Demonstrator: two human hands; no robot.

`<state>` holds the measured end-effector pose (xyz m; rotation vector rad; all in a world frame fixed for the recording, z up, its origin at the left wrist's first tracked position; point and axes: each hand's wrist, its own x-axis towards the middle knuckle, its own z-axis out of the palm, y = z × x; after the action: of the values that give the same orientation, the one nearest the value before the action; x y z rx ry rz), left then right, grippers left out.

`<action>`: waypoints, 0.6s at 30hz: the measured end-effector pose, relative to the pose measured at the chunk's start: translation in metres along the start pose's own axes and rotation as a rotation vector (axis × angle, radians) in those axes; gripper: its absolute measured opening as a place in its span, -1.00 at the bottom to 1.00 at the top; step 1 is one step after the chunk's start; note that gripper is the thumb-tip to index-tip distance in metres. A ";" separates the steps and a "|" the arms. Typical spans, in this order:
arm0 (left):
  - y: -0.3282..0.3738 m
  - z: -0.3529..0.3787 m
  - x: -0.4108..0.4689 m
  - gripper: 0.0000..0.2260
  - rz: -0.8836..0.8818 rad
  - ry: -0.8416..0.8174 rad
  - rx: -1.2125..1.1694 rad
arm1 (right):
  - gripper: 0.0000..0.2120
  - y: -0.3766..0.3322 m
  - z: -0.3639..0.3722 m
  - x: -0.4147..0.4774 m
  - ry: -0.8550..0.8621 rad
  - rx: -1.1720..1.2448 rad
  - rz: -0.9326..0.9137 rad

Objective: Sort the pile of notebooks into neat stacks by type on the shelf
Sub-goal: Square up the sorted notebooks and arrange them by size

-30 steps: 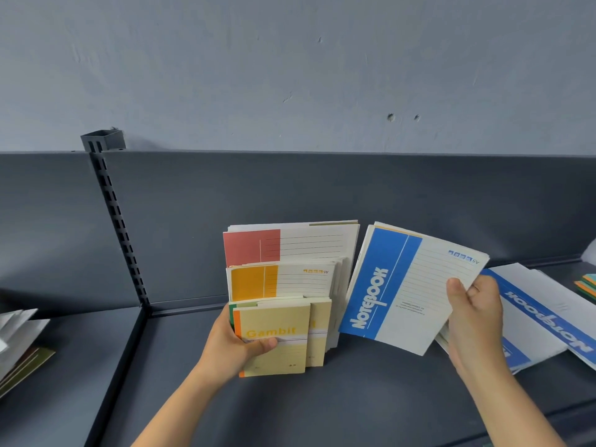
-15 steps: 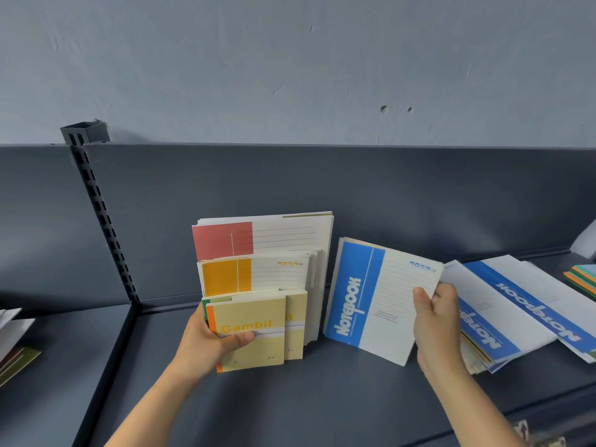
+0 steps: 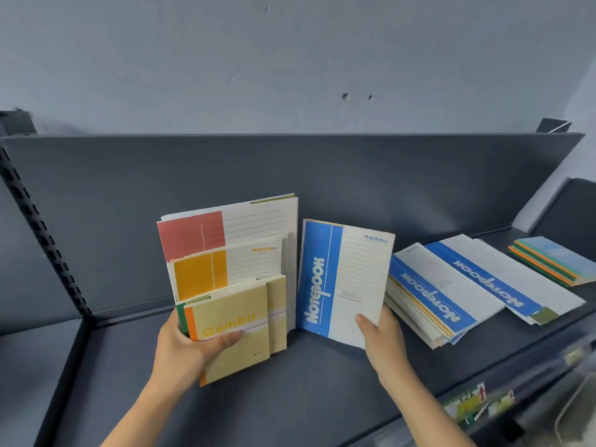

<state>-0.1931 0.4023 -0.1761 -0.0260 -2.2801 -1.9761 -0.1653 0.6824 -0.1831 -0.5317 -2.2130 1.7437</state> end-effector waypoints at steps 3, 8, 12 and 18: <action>0.017 0.021 -0.005 -0.22 -0.008 0.021 -0.067 | -0.79 -0.018 -0.019 0.001 0.116 0.016 -0.075; 0.057 0.066 -0.007 -0.25 0.000 0.004 -0.209 | -0.84 -0.046 -0.086 0.014 0.248 0.089 -0.169; 0.082 0.115 -0.009 -0.20 -0.031 -0.007 -0.328 | -0.84 -0.047 -0.156 0.041 0.284 0.182 -0.171; 0.104 0.191 -0.011 -0.32 -0.064 0.086 -0.377 | -0.79 -0.023 -0.233 0.110 0.052 0.104 -0.020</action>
<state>-0.1883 0.6063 -0.1014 0.0964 -1.8498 -2.3597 -0.1664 0.9301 -0.1064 -0.5229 -2.0720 1.8024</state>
